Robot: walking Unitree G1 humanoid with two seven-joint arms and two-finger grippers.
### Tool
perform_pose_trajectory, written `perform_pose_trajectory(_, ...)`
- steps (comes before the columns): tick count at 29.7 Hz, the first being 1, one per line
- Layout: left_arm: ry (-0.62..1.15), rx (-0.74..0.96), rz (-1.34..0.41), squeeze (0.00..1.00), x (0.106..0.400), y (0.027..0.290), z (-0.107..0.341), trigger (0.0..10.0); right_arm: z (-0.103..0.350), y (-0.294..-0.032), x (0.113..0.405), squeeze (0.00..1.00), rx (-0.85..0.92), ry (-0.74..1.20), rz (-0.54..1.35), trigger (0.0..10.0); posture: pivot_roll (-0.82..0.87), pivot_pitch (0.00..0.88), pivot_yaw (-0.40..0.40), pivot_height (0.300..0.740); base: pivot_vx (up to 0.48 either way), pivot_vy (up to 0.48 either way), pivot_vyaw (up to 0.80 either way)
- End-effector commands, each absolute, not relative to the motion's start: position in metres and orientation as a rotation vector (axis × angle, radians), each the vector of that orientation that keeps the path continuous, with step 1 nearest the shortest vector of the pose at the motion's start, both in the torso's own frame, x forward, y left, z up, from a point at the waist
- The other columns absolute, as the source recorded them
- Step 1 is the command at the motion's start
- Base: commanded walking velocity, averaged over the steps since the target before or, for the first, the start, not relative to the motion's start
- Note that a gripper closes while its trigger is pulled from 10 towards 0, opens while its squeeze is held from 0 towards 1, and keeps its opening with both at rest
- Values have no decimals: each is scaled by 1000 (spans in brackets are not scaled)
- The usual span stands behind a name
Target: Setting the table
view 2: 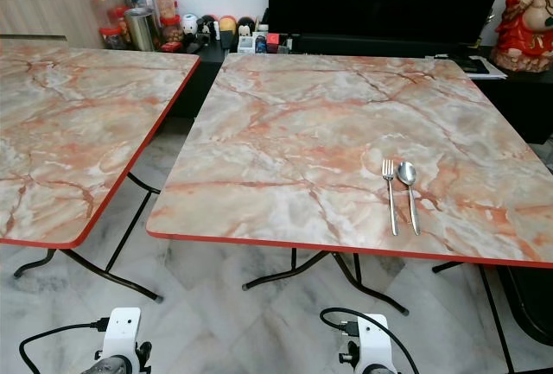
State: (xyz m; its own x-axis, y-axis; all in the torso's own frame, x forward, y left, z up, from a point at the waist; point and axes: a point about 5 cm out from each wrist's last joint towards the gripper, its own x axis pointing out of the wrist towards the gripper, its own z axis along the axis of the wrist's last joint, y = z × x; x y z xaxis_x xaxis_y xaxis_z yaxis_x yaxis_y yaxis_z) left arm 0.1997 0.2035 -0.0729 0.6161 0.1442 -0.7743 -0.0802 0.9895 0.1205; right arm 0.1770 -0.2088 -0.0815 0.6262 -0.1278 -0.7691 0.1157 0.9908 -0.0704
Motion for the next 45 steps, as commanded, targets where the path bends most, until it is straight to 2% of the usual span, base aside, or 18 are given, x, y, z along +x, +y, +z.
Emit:
perform_pose_trajectory(1, 912, 88, 126, 0, 196, 204, -75, 10000, -80, -211, 177, 0, -8, 856, -198, 10000, 23, 0, -25, 728, 0, 0, 0)
perform_pose_trajectory(2, 914, 89, 125, 0, 195, 203, -75, 10000, -80, -214, 175, 0, 13, 840, -298, 10000, 22, 0, -24, 728, 0, 0, 0)
perform_pose_trajectory(4, 915, 90, 124, 0, 195, 203, -76, 10000, -80, -215, 173, 0, 12, 830, -365, 10000, 18, 0, -24, 728, 0, 0, 0)
perform_pose_trajectory(8, 917, 93, 126, 0, 195, 204, -76, 10000, -80, -219, 165, 0, 29, 814, -628, 10000, 19, 0, -24, 728, 0, 0, 0)
perform_pose_trajectory(16, 917, 98, 130, 0, 194, 207, -76, 10000, -74, -221, 162, 0, -52, 753, -819, 10000, 18, 0, -21, 728, 0, 0, 0)
perform_pose_trajectory(18, 919, 99, 134, 0, 193, 208, -76, 10000, -45, -267, 184, 0, -131, 587, -938, 10000, 17, 0, -20, 728, 0, 0, 0)
perform_pose_trajectory(20, 921, 101, 136, 0, 192, 209, -76, 10000, -10, -296, 206, 0, -223, 394, -1004, 10000, 19, 0, -20, 728, 0, 0, 0)
perform_pose_trajectory(26, 922, 94, 141, 0, 191, 209, -77, 10000, 22, -304, 223, 0, -243, 215, -1070, 10000, 14, 0, -19, 728, 0, 0, 0)
perform_pose_trajectory(30, 919, 86, 146, 0, 191, 209, -77, 10000, 47, -300, 245, 0, -276, 99, -992, 10000, 18, 0, -21, 728, 0, 0, 0)
perform_pose_trajectory(37, 914, 75, 152, 0, 192, 208, -76, 10000, 82, -275, 299, 0, -195, 31, -727, 10000, 2, 0, -15, 728, 0, 0, 0)
perform_pose_trajectory(41, 916, 73, 152, 0, 193, 208, -76, 10000, 94, -248, 335, 0, -87, 85, -489, 10000, -4, 0, -12, 728, 0, 0, 0)
perform_pose_trajectory(42, 916, 73, 152, 0, 193, 208, -76, 10000, 94, -248, 335, 0, -87, 85, -489, 10000, -4, 0, -12, 728, 0, 0, 0)
perform_pose_trajectory(45, 917, 60, 155, 0, 193, 208, -76, 10000, 88, -223, 344, 0, -34, 156, -339, 10000, 3, 0, -20, 728, 0, 0, 0)
